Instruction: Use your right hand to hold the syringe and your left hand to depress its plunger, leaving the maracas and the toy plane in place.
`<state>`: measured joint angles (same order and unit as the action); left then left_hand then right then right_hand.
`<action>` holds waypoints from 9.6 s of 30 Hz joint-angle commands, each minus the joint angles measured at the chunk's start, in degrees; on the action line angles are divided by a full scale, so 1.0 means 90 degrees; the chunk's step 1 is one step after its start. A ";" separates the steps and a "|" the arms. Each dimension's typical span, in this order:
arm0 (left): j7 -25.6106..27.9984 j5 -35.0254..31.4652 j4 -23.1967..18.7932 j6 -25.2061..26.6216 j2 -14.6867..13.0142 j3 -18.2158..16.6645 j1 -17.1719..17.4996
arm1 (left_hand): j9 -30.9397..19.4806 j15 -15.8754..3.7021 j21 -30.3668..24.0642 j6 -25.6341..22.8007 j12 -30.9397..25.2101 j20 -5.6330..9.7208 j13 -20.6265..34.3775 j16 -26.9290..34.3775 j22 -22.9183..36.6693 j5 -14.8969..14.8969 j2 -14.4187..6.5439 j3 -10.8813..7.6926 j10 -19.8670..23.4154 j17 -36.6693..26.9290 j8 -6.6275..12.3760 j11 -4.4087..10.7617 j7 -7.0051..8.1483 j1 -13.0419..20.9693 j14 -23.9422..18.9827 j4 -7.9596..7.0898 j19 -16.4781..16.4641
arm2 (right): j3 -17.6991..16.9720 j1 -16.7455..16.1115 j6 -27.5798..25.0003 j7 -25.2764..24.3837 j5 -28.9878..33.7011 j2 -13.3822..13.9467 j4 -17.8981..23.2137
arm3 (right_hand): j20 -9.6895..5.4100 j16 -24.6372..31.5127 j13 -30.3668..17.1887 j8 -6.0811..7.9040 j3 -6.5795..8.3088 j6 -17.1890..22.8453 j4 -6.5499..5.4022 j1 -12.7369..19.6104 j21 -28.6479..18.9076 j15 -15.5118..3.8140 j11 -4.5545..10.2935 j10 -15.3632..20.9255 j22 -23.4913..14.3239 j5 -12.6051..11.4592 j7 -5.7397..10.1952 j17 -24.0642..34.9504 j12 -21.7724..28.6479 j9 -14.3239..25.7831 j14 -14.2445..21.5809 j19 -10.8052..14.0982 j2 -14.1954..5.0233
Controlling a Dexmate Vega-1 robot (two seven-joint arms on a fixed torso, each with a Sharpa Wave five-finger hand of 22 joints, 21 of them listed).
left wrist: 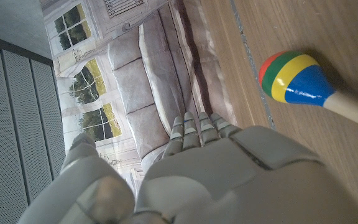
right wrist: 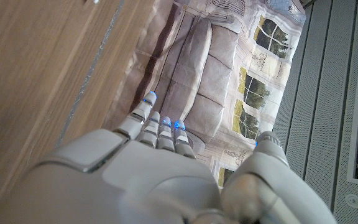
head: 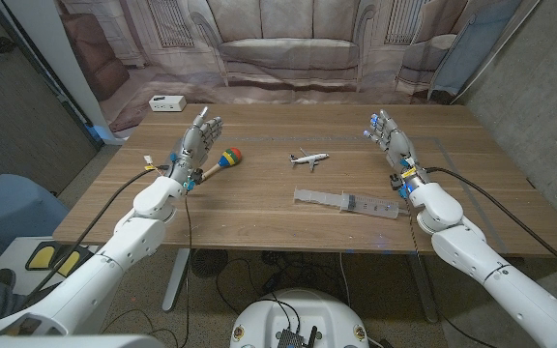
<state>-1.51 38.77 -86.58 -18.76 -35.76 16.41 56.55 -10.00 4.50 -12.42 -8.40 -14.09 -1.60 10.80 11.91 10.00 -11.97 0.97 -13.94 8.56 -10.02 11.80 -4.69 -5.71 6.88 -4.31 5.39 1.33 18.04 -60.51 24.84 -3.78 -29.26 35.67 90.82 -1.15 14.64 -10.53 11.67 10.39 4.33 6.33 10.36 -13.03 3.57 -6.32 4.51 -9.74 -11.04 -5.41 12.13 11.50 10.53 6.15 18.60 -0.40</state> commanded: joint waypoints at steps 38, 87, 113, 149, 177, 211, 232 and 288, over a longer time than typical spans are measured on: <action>0.0395 -0.0198 -0.1037 -0.0041 -0.0453 -0.0451 0.0797 | -0.0021 -0.0003 -0.0013 -0.0224 -0.0005 -0.0065 0.0022 0.0001 0.0027 0.0038 -0.0069 -0.0028 0.0229 -0.0020 -0.0004 0.0048 0.0030 0.0186 -0.0227 0.0071 -0.0168 | -0.0994 -0.1930 0.0269 -0.1041 0.1597 0.0514 0.1824 | 0.0051 -0.0188 -0.0044 0.0023 0.0134 0.0524 0.0162 0.0328 0.0128 0.0036 -0.0012 0.0553 -0.0025 -0.0011 0.0073 -0.0028 0.0031 0.0023 0.0027 0.0122 -0.0103; 0.0300 -0.0226 -0.0691 -0.0338 -0.0173 -0.0391 0.0532 | -0.0025 -0.0037 -0.0004 -0.0590 -0.0018 -0.0047 0.0028 0.0008 0.0024 0.0071 -0.0151 -0.0044 0.0589 -0.0022 0.0010 0.0058 0.0027 0.0319 -0.0631 0.0122 -0.0445 | -0.2076 -0.3496 -0.0449 -0.1555 0.3166 0.0243 0.3138 | 0.0022 -0.0301 -0.0060 -0.0067 0.0182 0.0400 0.0217 0.0505 0.0202 0.0069 -0.0104 0.0512 -0.0016 0.0024 -0.0028 -0.0034 -0.0012 0.0026 -0.0132 0.0036 -0.0140; 0.0020 -0.0138 -0.0627 -0.0220 -0.0206 -0.0259 0.0282 | -0.0027 -0.0031 0.0021 -0.0489 0.0034 -0.0047 0.0030 -0.0031 0.0024 0.0082 -0.0182 -0.0056 0.0569 -0.0023 -0.0069 0.0057 0.0046 0.0368 -0.0662 0.0138 -0.0482 | -0.2402 -0.4167 -0.1617 -0.2180 0.5585 -0.0025 0.3972 | 0.0065 -0.0291 -0.0069 -0.0064 0.0196 0.0348 0.0222 0.0611 0.0173 0.0114 -0.0048 0.0321 -0.0016 0.0050 0.0050 -0.0024 -0.0065 0.0031 -0.0091 0.0162 -0.0153; -0.0271 -0.0080 -0.0289 -0.0330 -0.0070 -0.0109 -0.0024 | -0.0028 -0.0044 0.0060 -0.0503 0.0084 -0.0078 0.0032 -0.0070 0.0026 0.0099 -0.0223 -0.0066 0.0587 -0.0025 -0.0086 0.0087 0.0056 0.0419 -0.0688 0.0151 -0.0488 | -0.2172 -0.4199 -0.3734 -0.1443 0.7755 0.0748 0.4697 | 0.0078 -0.0368 -0.0097 -0.0116 0.0250 0.0103 0.0284 0.0844 0.0275 0.0012 0.0064 0.0165 -0.0018 0.0041 0.0289 -0.0027 -0.0022 0.0045 -0.0330 -0.0154 -0.0153; -0.0235 -0.0017 -0.0269 -0.0322 -0.0116 -0.0179 0.0013 | -0.0028 -0.0066 0.0065 -0.0556 0.0100 -0.0114 0.0034 -0.0076 0.0027 0.0113 -0.0236 -0.0059 0.0648 -0.0026 -0.0083 0.0064 0.0053 0.0430 -0.0751 0.0150 -0.0547 | -0.1041 -0.3815 -0.5562 -0.0485 0.8671 0.1365 0.5242 | 0.0126 -0.0342 -0.0106 -0.0083 0.0289 0.0064 0.0326 0.1018 0.0265 -0.0012 0.0064 0.0176 -0.0016 0.0046 0.0159 -0.0038 -0.0001 0.0053 -0.0294 -0.0226 -0.0119; -0.0411 0.0097 -0.0278 -0.0347 -0.0227 -0.0253 0.0121 | -0.0029 -0.0069 0.0087 -0.0586 0.0128 -0.0162 0.0035 -0.0094 0.0029 0.0120 -0.0271 -0.0064 0.0675 -0.0027 -0.0090 0.0101 0.0062 0.0453 -0.0768 0.0150 -0.0547 | 0.0495 -0.2712 -0.7330 0.1044 0.9275 0.1974 0.5590 | 0.0125 -0.0346 -0.0098 0.0043 0.0313 0.0415 0.0319 0.1200 0.0245 -0.0103 0.0163 0.0313 -0.0019 0.0026 0.0419 -0.0050 0.0041 0.0051 -0.0348 -0.0426 -0.0041; -0.0363 0.0146 -0.0348 -0.0403 -0.0238 -0.0328 0.0294 | -0.0029 -0.0075 0.0095 -0.0611 0.0141 -0.0170 0.0036 -0.0099 0.0030 0.0125 -0.0294 -0.0070 0.0692 -0.0027 -0.0089 0.0094 0.0062 0.0466 -0.0782 0.0150 -0.0548 | 0.0962 -0.2062 -0.7764 0.1764 0.8998 0.2205 0.5500 | 0.0123 -0.0248 -0.0091 0.0034 0.0517 0.0453 0.0403 0.1733 0.0100 -0.0099 0.0135 0.0508 -0.0008 -0.0012 0.0180 -0.0074 0.0073 0.0052 -0.0009 0.0061 -0.0070; -0.0423 0.0104 -0.0281 -0.0353 -0.0215 -0.0247 0.0149 | -0.0030 -0.0091 0.0119 -0.0604 0.0183 -0.0230 0.0039 -0.0115 0.0032 0.0133 -0.0288 -0.0044 0.0691 -0.0028 -0.0106 0.0117 0.0095 0.0468 -0.0777 0.0149 -0.0509 | 0.1715 -0.1137 -0.8095 0.1105 0.7648 0.2492 0.4901 | 0.0363 -0.0297 -0.0099 0.0039 0.0785 0.0936 0.0280 0.2794 0.0247 -0.0180 0.0282 0.0924 -0.0003 -0.0015 0.0390 -0.0069 0.0072 0.0066 0.0265 -0.0820 0.0182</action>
<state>-5.49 39.66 -89.68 -21.96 -37.88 14.21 58.11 -9.99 3.67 -11.54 -13.40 -12.48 -3.16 11.06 11.02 9.99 -10.80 -1.74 -14.31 14.54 -10.01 11.03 -3.58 -5.01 10.65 -11.06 6.57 -3.09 32.20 -72.59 -47.58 6.81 43.13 57.93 136.03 1.98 11.80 -11.34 11.89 17.00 12.49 8.84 34.85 -10.20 2.03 -3.79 12.71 -9.60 -11.03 -1.94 11.34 11.92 11.08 8.49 10.18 1.21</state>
